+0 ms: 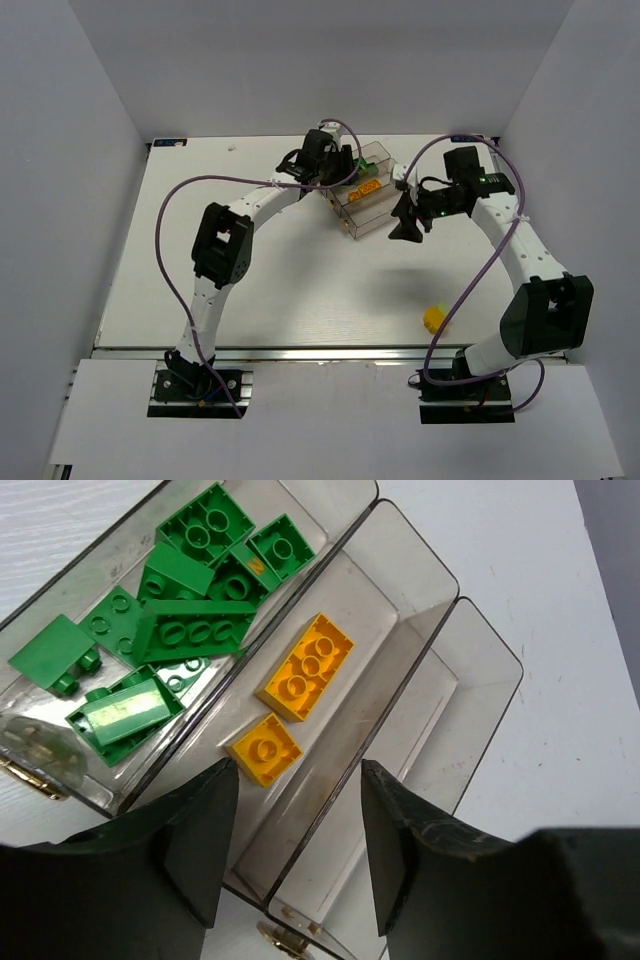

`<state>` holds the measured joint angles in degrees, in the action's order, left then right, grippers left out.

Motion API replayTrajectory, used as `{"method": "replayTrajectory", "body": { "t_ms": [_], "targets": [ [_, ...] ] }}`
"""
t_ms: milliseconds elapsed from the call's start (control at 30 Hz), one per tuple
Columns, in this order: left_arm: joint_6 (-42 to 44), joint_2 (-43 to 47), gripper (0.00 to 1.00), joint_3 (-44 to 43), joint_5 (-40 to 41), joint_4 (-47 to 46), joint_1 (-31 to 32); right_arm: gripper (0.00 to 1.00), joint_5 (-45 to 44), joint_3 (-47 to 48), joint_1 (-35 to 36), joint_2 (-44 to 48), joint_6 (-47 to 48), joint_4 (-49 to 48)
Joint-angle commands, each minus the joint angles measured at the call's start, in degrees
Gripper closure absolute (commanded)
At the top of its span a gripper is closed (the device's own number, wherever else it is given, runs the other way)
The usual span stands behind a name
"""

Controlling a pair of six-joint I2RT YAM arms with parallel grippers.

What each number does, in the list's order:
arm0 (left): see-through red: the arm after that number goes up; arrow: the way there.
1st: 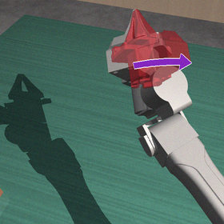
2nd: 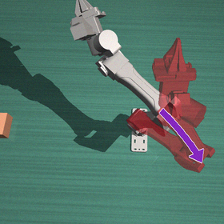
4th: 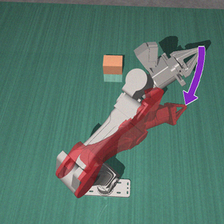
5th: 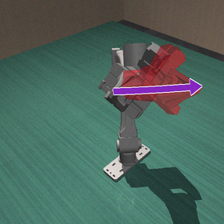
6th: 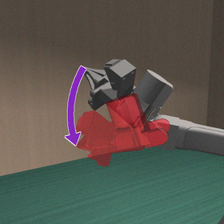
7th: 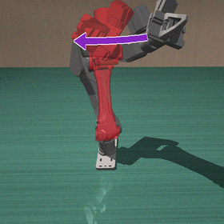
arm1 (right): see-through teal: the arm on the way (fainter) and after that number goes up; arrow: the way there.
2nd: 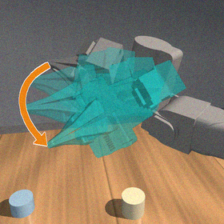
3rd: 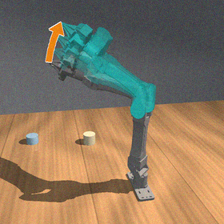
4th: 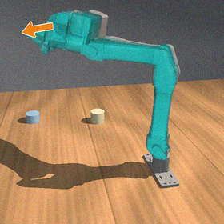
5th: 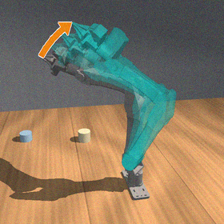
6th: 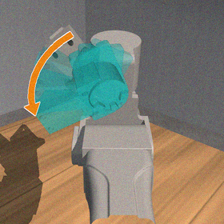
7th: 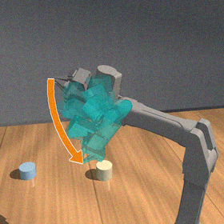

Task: Sort the legos into containers by color

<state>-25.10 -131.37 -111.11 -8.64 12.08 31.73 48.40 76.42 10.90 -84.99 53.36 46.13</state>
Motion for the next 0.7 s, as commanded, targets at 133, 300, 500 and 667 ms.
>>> {"method": "replayTrajectory", "body": {
  "t_ms": [133,300,500,667],
  "targets": [
    [2.4,17.6,0.45,9.5,7.6,2.2,0.3,0.37,-6.1,-0.8,-0.3,-0.3,45.5,27.6],
    [1.3,32.1,0.41,26.0,17.0,4.9,0.3,0.22,-17.6,-11.8,-0.5,3.6,57.6,28.5],
    [-4.0,52.0,0.26,45.6,21.4,6.0,0.3,0.11,-24.0,-13.9,-2.7,3.3,63.4,28.8],
    [-9.7,65.3,0.23,56.5,23.4,7.1,0.3,0.10,-31.3,-16.6,-5.7,3.4,71.6,28.8]
  ]
}}
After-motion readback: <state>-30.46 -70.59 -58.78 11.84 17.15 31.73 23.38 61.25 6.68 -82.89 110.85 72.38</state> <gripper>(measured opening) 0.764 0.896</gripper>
